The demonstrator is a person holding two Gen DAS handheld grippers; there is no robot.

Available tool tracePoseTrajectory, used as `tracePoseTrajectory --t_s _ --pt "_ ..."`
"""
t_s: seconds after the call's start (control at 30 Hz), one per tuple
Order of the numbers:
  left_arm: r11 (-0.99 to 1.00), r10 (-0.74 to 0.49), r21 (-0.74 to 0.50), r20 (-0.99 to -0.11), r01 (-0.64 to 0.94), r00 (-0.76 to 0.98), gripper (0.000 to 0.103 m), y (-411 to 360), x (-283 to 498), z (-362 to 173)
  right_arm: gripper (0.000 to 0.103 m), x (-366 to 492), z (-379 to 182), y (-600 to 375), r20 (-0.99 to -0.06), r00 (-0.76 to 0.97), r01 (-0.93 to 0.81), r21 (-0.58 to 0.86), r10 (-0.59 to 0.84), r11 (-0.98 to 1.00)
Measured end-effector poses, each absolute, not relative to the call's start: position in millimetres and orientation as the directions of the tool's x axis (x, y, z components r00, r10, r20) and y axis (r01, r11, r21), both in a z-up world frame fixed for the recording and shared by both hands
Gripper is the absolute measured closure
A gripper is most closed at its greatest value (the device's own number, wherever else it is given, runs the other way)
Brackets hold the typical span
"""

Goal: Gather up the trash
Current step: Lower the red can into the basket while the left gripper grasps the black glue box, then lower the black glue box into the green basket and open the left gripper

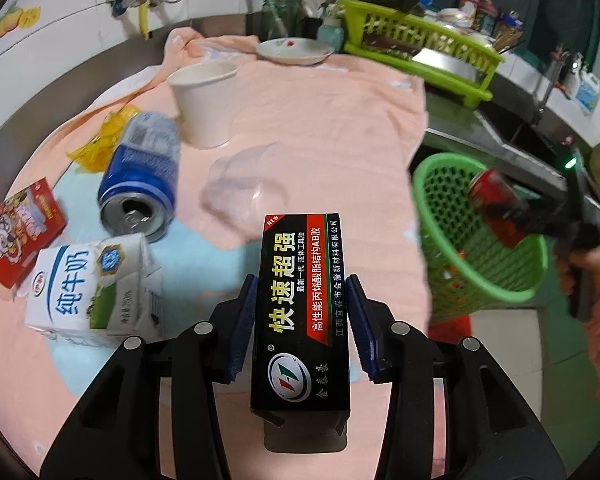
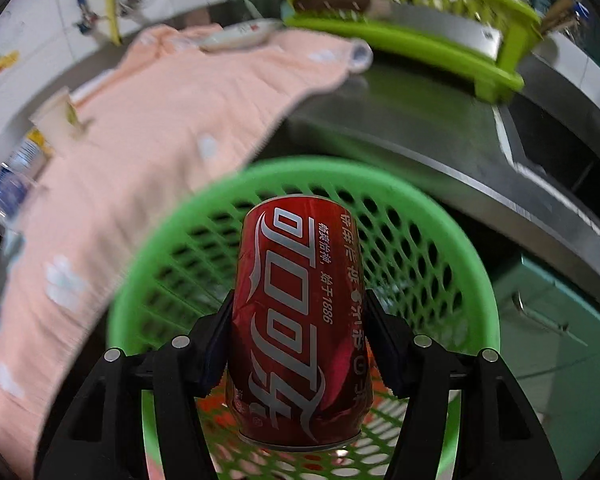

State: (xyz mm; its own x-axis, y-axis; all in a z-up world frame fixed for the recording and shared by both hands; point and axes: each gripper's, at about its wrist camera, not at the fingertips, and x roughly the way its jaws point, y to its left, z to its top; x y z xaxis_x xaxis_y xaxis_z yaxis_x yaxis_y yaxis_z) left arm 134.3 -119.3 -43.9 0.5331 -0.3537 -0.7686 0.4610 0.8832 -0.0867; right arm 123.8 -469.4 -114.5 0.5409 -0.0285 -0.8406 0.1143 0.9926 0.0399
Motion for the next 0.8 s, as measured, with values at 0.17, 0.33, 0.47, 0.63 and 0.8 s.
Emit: tracePoseTrajectory --t_s 0.17,0.33,0.47,0.63,0.8 --pt "0.852 -0.402 -0.097 -0.751 0.514 0.524 0.059 -150 127 -30 0.044 125 -136 -479 -0.854 0.519 0.140 0.053 -0.028 0.989" --pt "0.818 -0.443 -0.105 -0.741 0.566 0.504 0.059 -188 125 -21 0.039 124 -140 -485 -0.851 0.524 0.156 0.072 -0.020 0.985" --pt "0.790 -0.468 -0.114 -0.747 0.603 0.472 0.059 -225 127 -23 0.035 117 -132 -497 -0.835 0.549 0.168 0.074 -0.031 0.983" --pt "0.756 -0.492 -0.129 -0.758 0.642 0.427 0.059 -271 131 -31 0.035 95 -116 -513 -0.804 0.592 0.176 0.067 -0.052 0.982" --pt "0.723 -0.502 -0.137 -0.778 0.677 0.379 0.059 -321 132 -46 0.031 68 -97 -529 -0.766 0.641 0.196 0.090 -0.058 0.977"
